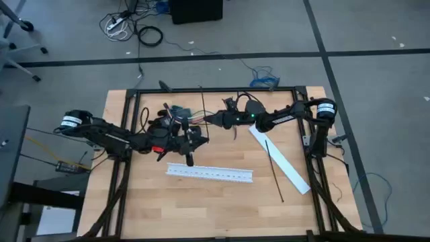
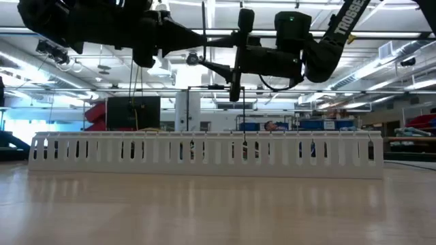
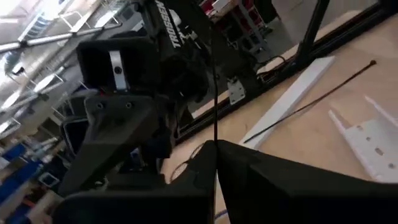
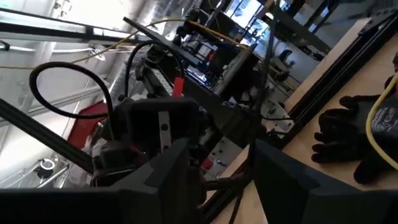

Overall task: Ziptie cables
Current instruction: Wrap the cable wires with the black zip tie

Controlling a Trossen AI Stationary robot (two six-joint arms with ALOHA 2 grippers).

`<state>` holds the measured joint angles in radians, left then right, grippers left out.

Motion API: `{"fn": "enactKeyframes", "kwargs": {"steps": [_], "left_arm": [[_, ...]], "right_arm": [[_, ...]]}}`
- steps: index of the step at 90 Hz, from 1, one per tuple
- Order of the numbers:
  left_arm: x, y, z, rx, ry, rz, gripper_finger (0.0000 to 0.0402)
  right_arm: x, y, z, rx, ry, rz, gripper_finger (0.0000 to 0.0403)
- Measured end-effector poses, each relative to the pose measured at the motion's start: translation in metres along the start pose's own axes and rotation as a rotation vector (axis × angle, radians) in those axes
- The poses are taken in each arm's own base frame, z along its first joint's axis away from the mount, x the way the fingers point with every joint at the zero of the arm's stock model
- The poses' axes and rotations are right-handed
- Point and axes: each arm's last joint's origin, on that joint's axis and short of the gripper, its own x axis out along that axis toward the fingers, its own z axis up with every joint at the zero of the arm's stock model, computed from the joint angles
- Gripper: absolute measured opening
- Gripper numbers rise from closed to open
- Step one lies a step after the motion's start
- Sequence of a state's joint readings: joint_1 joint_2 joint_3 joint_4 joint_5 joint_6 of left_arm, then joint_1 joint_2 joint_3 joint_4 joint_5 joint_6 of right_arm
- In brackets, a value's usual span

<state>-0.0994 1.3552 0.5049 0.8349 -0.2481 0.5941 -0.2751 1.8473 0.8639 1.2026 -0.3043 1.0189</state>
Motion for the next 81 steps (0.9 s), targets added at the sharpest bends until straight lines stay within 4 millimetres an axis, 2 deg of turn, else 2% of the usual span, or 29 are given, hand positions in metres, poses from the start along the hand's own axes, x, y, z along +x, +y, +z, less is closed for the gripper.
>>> {"fn": "enactKeyframes", "kwargs": {"steps": [42,81], "left_arm": [[-0.0001,-0.0005,-0.0001,-0.206,0.003,-0.002,0.0],[-0.0001,-0.0005,-0.0001,-0.292,0.003,-0.002,0.0]], "right_arm": [[-0.0018,-0.0032,0.0051,-0.056,-0.009,-0.007,0.0162],[-0.0024,-0.004,0.0064,-0.127,0.0,-0.002,0.0161]]}}
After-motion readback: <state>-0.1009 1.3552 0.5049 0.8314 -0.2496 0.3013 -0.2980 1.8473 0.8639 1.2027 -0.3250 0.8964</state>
